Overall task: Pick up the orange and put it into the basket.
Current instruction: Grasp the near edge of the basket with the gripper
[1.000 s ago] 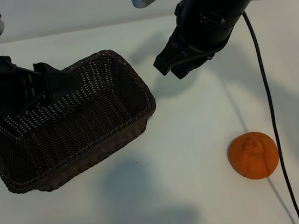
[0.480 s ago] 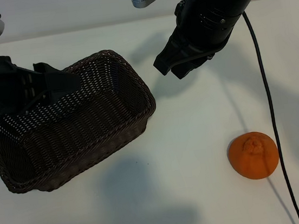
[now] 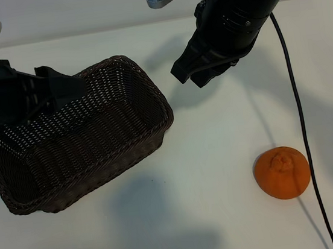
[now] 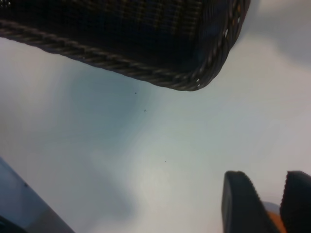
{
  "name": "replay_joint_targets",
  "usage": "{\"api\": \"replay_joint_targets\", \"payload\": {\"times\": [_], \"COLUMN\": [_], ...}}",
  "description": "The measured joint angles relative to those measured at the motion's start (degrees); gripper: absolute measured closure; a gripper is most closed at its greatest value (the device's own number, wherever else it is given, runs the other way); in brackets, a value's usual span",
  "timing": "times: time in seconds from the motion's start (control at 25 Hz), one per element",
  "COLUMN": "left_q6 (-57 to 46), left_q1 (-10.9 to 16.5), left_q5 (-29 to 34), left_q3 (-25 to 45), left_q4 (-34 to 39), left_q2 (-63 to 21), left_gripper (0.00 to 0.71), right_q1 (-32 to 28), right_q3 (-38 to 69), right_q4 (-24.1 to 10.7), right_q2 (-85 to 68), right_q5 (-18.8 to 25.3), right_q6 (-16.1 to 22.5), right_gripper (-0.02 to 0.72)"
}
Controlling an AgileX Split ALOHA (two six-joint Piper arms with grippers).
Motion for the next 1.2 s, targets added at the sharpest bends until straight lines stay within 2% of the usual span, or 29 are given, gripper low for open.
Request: {"api": "replay_joint_targets", "payload": {"times": [0.16,0.44,0.64,0.76,0.84,1.0,1.2], "left_q6": [-7.94,-31.97,-50.11,-57.54,-60.4,-63.29,-65.46], "left_q1": [0.0,0.0,0.0,0.0,0.0,0.0,0.0], "left_q5": [0.0,2.65,11.78,18.33,20.7,21.23,16.59], "left_q3": [0.0,0.0,0.0,0.0,0.0,0.02,2.94], "left_q4": [7.38,31.59,50.25,58.46,61.67,64.53,64.8], "left_q2": [-0.05,-3.57,-8.37,-11.03,-12.67,-13.42,-13.42], "left_gripper": [0.121,0.121,0.121,0.121,0.121,0.121,0.121], "right_q1": [0.0,0.0,0.0,0.0,0.0,0.0,0.0], "right_q3": [0.0,0.0,0.0,0.0,0.0,0.0,0.0], "right_q4": [0.0,0.0,0.0,0.0,0.0,0.06,0.06], "right_q2": [0.0,0.0,0.0,0.0,0.0,0.0,0.0], "right_q5": [0.05,0.43,0.43,0.43,0.43,0.43,0.43], "right_q6": [0.0,0.04,0.04,-0.01,-0.01,-0.01,-0.01], "right_gripper": [0.464,0.464,0.464,0.464,0.464,0.464,0.464]}}
